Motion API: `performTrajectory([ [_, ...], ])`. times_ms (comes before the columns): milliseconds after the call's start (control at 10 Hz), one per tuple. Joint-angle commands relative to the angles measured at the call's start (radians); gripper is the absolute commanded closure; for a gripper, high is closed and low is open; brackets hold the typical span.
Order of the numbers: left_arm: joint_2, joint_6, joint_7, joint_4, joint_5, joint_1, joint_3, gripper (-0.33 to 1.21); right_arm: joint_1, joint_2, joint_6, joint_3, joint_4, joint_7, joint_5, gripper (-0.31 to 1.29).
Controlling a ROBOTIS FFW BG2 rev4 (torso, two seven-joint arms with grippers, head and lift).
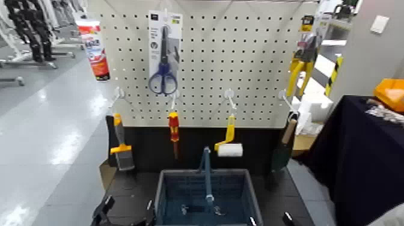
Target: Put the blue scissors into the crate.
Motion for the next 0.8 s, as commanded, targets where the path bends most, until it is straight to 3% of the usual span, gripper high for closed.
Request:
performTrajectory([
  [100, -0.003, 0.001, 0.001, 0.000, 0.002, 0.001, -0.003, 0.13, 0.000, 0.000, 0.000, 0.000, 0.000, 0.000, 0.000, 0.23],
  [400, -0.003, 0.016, -0.006, -0.002, 0.019, -0.010, -0.005, 0.13, 0.000, 0.000, 0.001, 0.002, 0.000, 0.000, 0.000, 0.23],
  [800, 0.021, 0.108, -0.104, -0.016, 0.077, -0.081, 0.017, 0.14, -0.002, 0.001, 0.004, 0.002, 0.002, 0.000, 0.000, 0.23],
])
